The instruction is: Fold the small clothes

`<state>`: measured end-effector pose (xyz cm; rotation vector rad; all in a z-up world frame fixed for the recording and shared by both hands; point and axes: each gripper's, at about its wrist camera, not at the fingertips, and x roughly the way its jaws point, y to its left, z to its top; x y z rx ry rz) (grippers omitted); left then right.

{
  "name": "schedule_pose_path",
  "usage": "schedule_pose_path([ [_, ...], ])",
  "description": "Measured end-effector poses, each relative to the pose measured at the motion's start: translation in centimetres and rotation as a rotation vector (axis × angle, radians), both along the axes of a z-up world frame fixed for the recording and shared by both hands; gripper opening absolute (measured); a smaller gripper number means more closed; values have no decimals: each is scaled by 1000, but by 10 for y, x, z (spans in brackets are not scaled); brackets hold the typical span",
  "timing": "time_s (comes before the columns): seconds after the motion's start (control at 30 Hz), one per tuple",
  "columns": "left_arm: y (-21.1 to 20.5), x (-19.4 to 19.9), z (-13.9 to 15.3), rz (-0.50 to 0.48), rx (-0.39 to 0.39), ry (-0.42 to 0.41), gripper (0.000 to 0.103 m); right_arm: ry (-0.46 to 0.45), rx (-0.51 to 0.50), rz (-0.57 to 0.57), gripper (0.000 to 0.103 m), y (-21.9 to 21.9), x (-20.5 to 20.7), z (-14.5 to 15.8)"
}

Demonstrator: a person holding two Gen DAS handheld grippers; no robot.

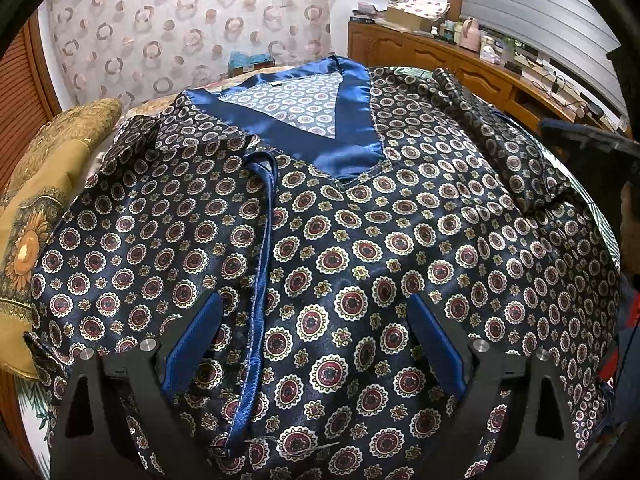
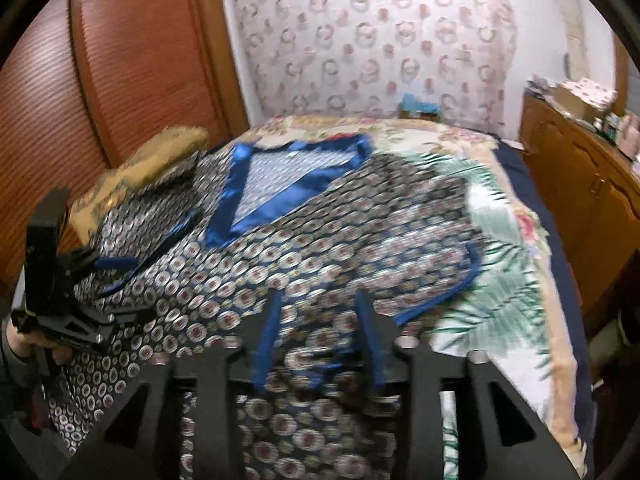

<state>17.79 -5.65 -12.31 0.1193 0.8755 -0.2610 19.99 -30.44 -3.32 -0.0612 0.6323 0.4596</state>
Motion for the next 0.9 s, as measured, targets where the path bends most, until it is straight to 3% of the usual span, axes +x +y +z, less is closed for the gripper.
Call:
schedule_pose_path([
  [0.13, 3, 0, 1, 13, -9, -2, 94, -4, 4, -100, 58, -31, 15, 5],
  [0.23, 8, -3, 6, 18, -41, -30, 94, 52, 20, -145, 57, -41, 36, -2],
  [0.43, 10, -21, 24, 16, -21, -148, 94, 153, 14, -179, 57, -37, 83, -16],
  [0.67, 39, -25, 55, 9, -96, -193, 94, 188, -49, -178, 32, -18, 117, -26],
  [0.73, 49, -23, 61, 21, -98, -202, 94, 186, -53, -148, 10, -13, 123, -26],
  [0.9, 77, -14, 73, 72, -109, -226, 94, 133, -16, -35, 5, 9, 127, -7],
])
